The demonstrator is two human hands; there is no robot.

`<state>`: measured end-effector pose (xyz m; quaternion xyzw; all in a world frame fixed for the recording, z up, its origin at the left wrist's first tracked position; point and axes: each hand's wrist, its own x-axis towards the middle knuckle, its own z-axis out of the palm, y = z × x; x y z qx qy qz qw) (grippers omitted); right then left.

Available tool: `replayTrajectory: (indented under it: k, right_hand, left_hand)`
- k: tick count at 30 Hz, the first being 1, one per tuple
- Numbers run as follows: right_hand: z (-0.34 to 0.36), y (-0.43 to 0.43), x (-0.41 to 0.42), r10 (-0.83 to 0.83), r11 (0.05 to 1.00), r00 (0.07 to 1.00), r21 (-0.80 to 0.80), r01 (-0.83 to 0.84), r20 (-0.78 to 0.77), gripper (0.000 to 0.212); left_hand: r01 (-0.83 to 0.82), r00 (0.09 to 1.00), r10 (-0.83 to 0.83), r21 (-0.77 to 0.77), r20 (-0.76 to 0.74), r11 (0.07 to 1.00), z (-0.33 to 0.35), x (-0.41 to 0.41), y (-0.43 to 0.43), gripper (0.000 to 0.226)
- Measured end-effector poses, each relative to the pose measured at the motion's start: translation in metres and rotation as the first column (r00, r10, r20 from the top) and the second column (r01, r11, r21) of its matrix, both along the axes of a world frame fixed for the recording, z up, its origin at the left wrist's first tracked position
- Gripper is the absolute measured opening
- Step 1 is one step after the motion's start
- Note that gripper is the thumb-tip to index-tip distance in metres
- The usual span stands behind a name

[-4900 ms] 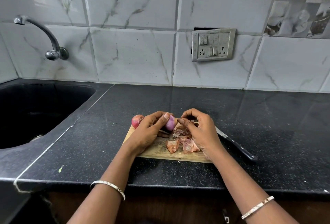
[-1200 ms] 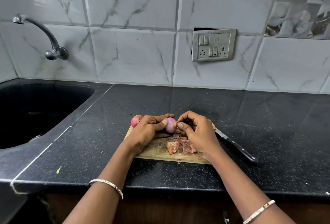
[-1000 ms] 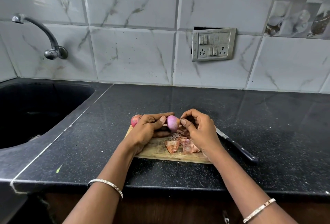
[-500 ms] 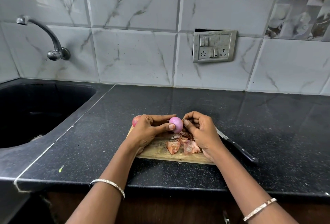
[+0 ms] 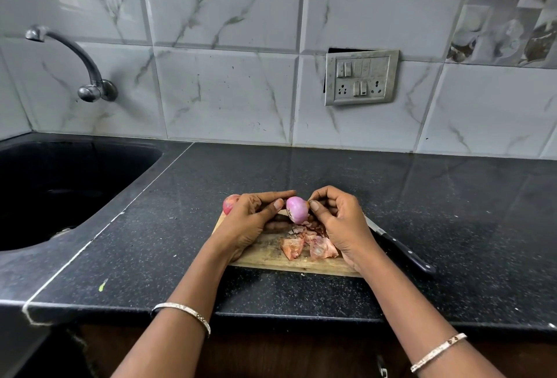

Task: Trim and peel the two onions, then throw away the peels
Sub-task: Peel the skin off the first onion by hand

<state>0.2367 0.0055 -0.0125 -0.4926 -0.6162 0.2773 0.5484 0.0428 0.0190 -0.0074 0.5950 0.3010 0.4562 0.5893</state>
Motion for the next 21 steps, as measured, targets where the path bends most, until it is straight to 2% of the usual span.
replayTrajectory:
  k: [2,5,7,11,14,17,21]
  right_hand:
    - [0.0,-0.001,0.0,-0.011,1.0,1.0,0.01,0.011,0.023,0.015]
    - [0.001,-0.002,-0.001,-0.025,0.999,0.998,0.03,0.024,0.053,0.013]
    - [0.002,-0.004,-0.002,-0.02,0.999,0.998,0.039,0.018,0.053,0.012]
    - [0.005,-0.008,-0.004,0.045,0.999,0.999,0.012,-0.045,0.028,0.016]
    - [0.008,-0.011,-0.004,0.079,0.996,0.993,0.031,-0.082,0.087,0.024]
    - [0.012,-0.013,-0.006,0.096,0.993,0.99,0.052,-0.102,0.103,0.02]
    - [0.012,-0.013,-0.004,0.01,0.994,0.996,0.111,-0.02,0.092,0.012]
  left_hand:
    - [0.0,1.0,0.0,0.01,-0.03,1.0,0.002,0.001,-0.003,0.037]
    - [-0.012,0.983,0.033,0.117,-0.179,0.993,0.003,0.0,-0.004,0.059]
    - [-0.034,0.964,0.079,0.178,-0.252,0.983,0.002,0.0,-0.004,0.066]
    - [-0.102,0.968,0.141,0.188,-0.208,0.977,-0.002,0.001,-0.003,0.055]
    - [-0.096,0.975,0.13,0.185,-0.18,0.978,-0.004,-0.001,-0.001,0.046]
    - [-0.093,0.97,0.138,0.217,-0.202,0.972,-0.004,-0.003,-0.001,0.039]
    - [-0.064,0.97,0.109,0.202,-0.219,0.977,-0.005,-0.002,0.001,0.038]
